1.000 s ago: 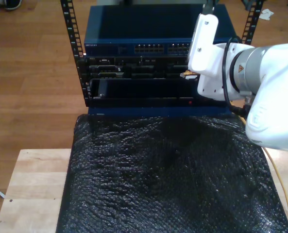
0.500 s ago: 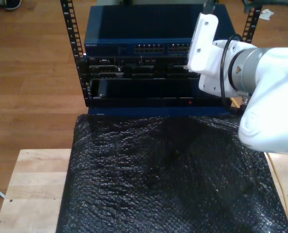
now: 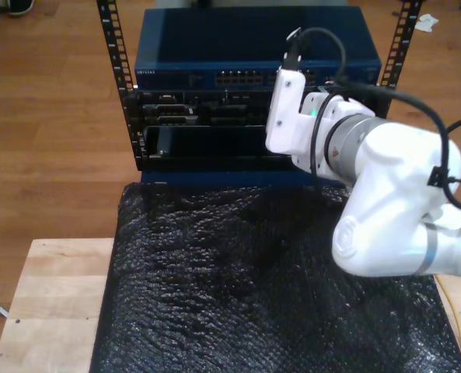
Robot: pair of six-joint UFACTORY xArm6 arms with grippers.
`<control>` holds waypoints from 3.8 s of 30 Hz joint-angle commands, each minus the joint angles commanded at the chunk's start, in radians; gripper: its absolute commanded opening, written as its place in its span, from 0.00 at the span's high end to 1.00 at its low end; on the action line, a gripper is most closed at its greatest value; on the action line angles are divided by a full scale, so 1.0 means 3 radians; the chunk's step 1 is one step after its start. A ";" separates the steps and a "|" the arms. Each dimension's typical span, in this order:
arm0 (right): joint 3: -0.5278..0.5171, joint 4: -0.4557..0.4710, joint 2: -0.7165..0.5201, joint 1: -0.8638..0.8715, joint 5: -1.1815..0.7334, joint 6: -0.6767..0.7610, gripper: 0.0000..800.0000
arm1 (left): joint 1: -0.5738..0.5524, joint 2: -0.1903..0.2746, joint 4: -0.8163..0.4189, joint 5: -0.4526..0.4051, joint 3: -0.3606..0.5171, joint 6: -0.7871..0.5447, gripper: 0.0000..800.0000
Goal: Grab the cable and plug it in
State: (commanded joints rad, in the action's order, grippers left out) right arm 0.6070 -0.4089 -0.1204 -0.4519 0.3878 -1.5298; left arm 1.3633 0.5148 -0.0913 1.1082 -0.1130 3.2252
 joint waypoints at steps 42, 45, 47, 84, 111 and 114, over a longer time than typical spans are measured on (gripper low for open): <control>0.0123 0.0271 0.0829 0.0102 0.1238 -0.0343 1.00 | 0.0000 0.0000 0.0000 0.0000 0.0000 0.0000 0.00; 0.0107 0.0292 0.0788 0.0102 0.1238 -0.0343 1.00 | 0.0000 0.0000 0.0000 0.0000 0.0000 0.0000 0.00; 0.0123 0.0292 0.0777 0.0092 0.1238 -0.0343 1.00 | 0.0000 0.0000 0.0000 0.0000 0.0000 0.0000 0.00; 0.0384 0.0266 0.1100 0.0118 0.1580 -0.0563 1.00 | 0.0000 0.0000 0.0000 0.0000 0.0000 0.0000 0.00; 0.0430 0.0276 0.1176 0.0312 0.1984 -0.0542 1.00 | 0.0000 0.0000 0.0000 0.0000 0.0000 0.0000 0.00; 0.0440 0.0281 0.1212 0.0302 0.1990 -0.0547 1.00 | 0.0000 0.0000 0.0000 -0.0005 0.0000 0.0000 0.00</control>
State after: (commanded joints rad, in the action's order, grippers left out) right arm 0.7390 -0.3245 0.2432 -0.3613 0.9847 -1.6939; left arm 1.3633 0.5148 -0.0913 1.1067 -0.1130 3.2252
